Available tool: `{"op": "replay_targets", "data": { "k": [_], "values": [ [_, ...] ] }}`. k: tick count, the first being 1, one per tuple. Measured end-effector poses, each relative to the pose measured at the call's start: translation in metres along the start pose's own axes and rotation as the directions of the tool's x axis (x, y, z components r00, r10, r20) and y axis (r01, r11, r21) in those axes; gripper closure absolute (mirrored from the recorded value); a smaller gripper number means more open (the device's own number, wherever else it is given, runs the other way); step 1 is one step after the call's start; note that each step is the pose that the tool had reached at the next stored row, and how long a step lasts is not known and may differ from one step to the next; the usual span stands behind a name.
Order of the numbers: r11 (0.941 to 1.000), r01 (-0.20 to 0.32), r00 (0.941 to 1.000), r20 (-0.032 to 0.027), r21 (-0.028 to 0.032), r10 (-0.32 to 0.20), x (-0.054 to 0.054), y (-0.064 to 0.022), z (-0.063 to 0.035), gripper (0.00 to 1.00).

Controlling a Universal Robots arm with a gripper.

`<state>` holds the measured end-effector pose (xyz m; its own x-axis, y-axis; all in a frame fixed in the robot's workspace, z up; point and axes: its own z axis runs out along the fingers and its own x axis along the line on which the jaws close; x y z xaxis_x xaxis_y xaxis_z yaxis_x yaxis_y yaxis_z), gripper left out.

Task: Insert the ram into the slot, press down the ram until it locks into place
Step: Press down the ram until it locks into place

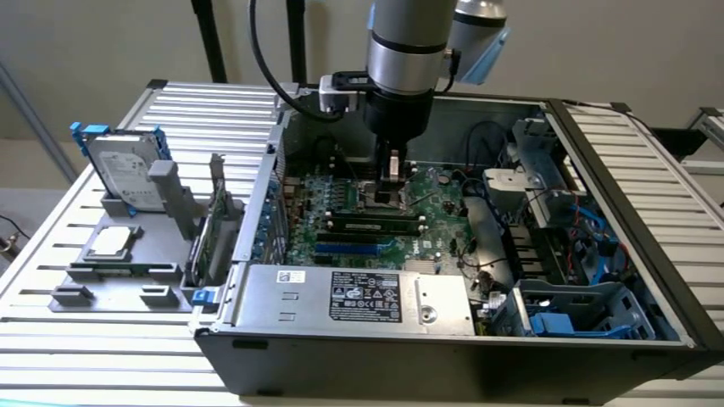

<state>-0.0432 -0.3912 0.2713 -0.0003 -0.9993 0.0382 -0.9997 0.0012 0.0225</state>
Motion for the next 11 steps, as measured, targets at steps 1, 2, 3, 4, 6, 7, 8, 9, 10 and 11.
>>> {"op": "replay_targets", "data": {
  "k": [1,2,3,4,6,7,8,9,10,11],
  "values": [
    [1.0,0.0,1.0,0.0003,0.0,0.0,0.0,0.0,0.0,0.89],
    [1.0,0.0,1.0,0.0005,0.0,0.0,0.0,0.0,-0.0001,0.89],
    [1.0,0.0,1.0,0.0006,-0.0001,0.0,0.0,0.0,-0.0001,0.89],
    [1.0,0.0,1.0,0.001,-0.0001,0.0,0.0,0.0,-0.0001,0.89],
    [1.0,0.0,1.0,0.0013,-0.0001,0.0,0.0,0.0,-0.0002,0.89],
    [1.0,0.0,1.0,0.0016,-0.0001,0.0,0.0,0.0,-0.0002,0.89],
    [1.0,0.0,1.0,0.0024,-0.0001,0.0,0.0,0.0,-0.0003,0.89],
    [1.0,0.0,1.0,0.0031,-0.0001,0.0,0.0,0.0,-0.0003,0.89],
    [1.0,0.0,1.0,0.0033,-0.0002,0.0,0.0,0.0,-0.0004,0.89],
    [1.0,0.0,1.0,0.0036,-0.0001,0.0,0.0,0.0,-0.0004,0.89]
  ]
}}
